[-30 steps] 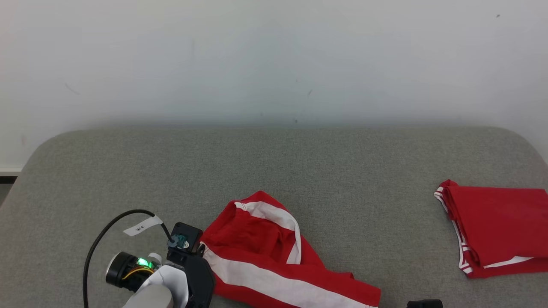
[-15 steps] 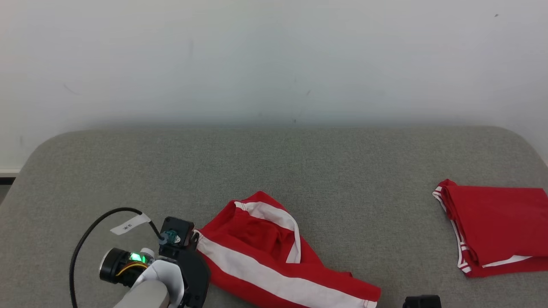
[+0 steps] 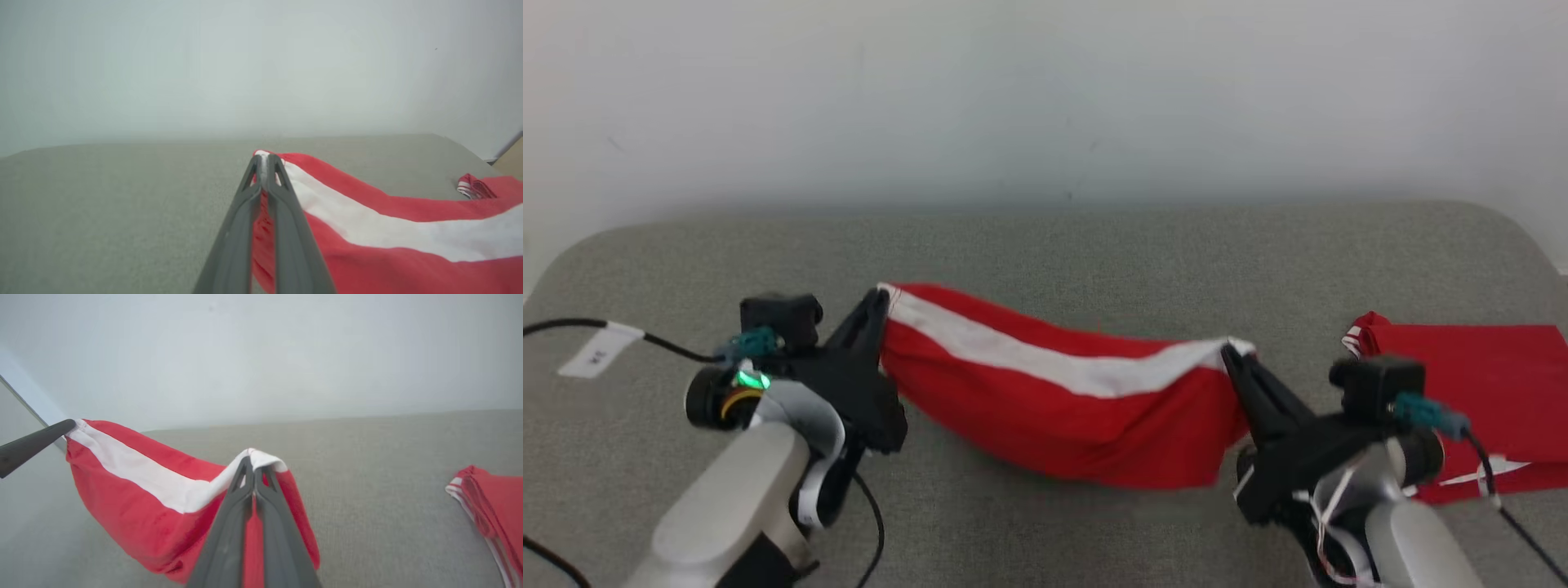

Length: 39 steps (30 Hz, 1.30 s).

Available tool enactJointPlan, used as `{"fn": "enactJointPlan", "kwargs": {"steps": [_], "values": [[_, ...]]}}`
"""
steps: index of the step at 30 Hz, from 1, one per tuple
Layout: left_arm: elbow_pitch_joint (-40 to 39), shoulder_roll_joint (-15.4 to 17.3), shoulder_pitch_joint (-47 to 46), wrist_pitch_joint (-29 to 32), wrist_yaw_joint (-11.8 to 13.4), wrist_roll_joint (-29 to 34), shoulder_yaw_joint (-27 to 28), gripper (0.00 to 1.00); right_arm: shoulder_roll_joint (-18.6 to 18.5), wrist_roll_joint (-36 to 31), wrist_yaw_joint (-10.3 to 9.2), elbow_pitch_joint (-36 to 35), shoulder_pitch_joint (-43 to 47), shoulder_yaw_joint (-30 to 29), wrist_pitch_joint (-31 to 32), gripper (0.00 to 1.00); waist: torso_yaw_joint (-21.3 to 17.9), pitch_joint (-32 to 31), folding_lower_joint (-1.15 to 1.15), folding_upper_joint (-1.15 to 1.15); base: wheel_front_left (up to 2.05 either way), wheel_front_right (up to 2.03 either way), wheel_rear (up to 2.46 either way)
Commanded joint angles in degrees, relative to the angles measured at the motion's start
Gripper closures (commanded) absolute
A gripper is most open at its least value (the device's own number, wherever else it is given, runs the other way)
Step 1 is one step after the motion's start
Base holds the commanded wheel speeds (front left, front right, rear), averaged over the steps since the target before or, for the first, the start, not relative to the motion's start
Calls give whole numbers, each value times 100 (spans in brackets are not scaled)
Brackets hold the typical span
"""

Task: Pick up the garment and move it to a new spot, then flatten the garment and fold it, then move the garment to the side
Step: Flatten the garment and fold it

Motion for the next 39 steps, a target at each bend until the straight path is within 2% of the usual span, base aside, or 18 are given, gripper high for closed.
{"fn": "enactJointPlan", "kwargs": {"steps": [1, 6, 9, 12, 14, 17, 20, 23, 25, 28, 31, 35, 39], "values": [[-87, 30, -227, -33, -137, 8, 30, 100, -109, 119, -15, 25, -327, 59, 40, 100, -141, 398, 0, 0, 0, 0, 0], [0, -23, -1028, -140, -311, -631, 758, 100, -544, 437, -15, 642, -2101, 482, 1, 100, -340, 1121, 0, 0, 0, 0, 0], [85, -136, -1546, -314, -526, -928, 1106, 100, -762, 296, -15, 1246, -3127, 708, -365, 100, -417, 1423, 0, 0, 0, 0, 0], [224, -131, -2039, -641, -644, -882, 1286, 100, -802, 95, -15, 1871, -4068, 745, -932, 100, -476, 1575, 0, 0, 0, 0, 0], [288, -181, -2346, -955, -666, -772, 1402, 100, -746, -69, -15, 2282, -4565, 637, -1410, 100, -493, 1582, 0, 0, 0, 0, 0], [208, -384, -2690, -1185, -570, -427, 1724, 100, -566, -360, -15, 2763, -5185, 43, -2337, 100, -467, 1504, 0, 0, 0, 0, 0], [-490, -760, -2715, -1194, -588, 166, 2572, 100, -343, -683, -15, 2896, -5545, -465, -2753, 100, -410, 1455, 0, 0, 0, 0, 0], [-995, -1241, -2352, -1188, -846, 559, 3222, 100, -246, -1045, -15, 2604, -5536, -826, -2830, 100, -350, 1401, 0, 0, 0, 0, 0], [-1164, -1406, -2050, -1189, -1010, 634, 3323, 100, -214, -1201, -15, 2388, -5158, -824, -2830, 100, -306, 1365, 0, 0, 0, 0, 0], [-1172, -1465, -1653, -1189, -1084, 720, 3246, 100, -308, -1310, -15, 2351, -4715, -644, -2832, 100, -277, 1351, 0, 0, 0, 0, 0], [-1073, -1484, -1028, -1190, -1125, 635, 3239, 100, -571, -1255, -15, 2512, -4104, -118, -2835, 100, -243, 1373, 0, 0, 0, 0, 0], [-1200, -1494, -296, -1190, -1119, 522, 2996, 100, -1015, -880, -15, 2586, -3382, 375, -2830, 100, -209, 1384, 0, 0, 0, 0, 0], [-1465, -1489, 461, -1191, -1118, 529, 2738, 100, -1364, -347, -15, 2296, -2723, 769, -2625, 100, -180, 1199, 0, 0, 0, 0, 0]]}}
